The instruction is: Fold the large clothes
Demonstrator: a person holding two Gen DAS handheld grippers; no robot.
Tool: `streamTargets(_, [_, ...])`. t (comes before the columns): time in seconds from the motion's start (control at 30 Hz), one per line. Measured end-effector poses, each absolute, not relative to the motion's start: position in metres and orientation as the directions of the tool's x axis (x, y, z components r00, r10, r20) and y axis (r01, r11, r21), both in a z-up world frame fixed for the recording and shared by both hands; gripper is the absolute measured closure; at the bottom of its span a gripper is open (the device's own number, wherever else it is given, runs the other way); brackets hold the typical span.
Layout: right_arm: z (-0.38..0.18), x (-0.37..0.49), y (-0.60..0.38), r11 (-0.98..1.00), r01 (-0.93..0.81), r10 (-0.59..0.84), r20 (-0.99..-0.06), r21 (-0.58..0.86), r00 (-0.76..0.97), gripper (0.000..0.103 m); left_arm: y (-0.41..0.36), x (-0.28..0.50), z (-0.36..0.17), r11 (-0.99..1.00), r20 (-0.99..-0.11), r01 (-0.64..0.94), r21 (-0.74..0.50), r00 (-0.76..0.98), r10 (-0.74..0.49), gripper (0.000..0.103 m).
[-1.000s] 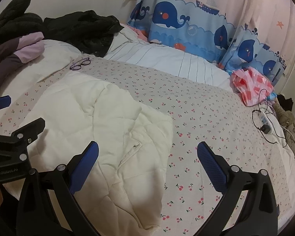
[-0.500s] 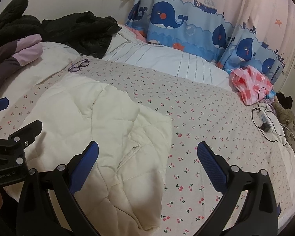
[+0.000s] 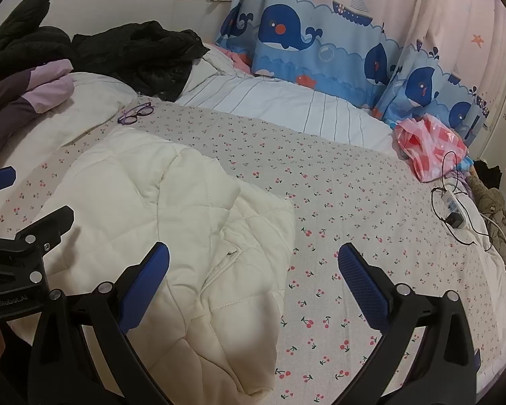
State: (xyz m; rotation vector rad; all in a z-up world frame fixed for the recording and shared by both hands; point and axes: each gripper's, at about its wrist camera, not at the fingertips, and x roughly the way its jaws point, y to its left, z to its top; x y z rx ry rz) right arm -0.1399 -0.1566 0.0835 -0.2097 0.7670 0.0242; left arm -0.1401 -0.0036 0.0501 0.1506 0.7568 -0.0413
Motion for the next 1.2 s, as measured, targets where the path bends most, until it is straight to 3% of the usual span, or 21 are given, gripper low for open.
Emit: streamTargets(1.2, [0.081, -0.139, -0.162, 0.984, -0.067, -0.071, -0.708, -0.166, 0.703, 0.006, -0.015, -0.143, 0.05, 0.989, -0.695, 0.111, 0.099, 0.719, -0.011, 0.007])
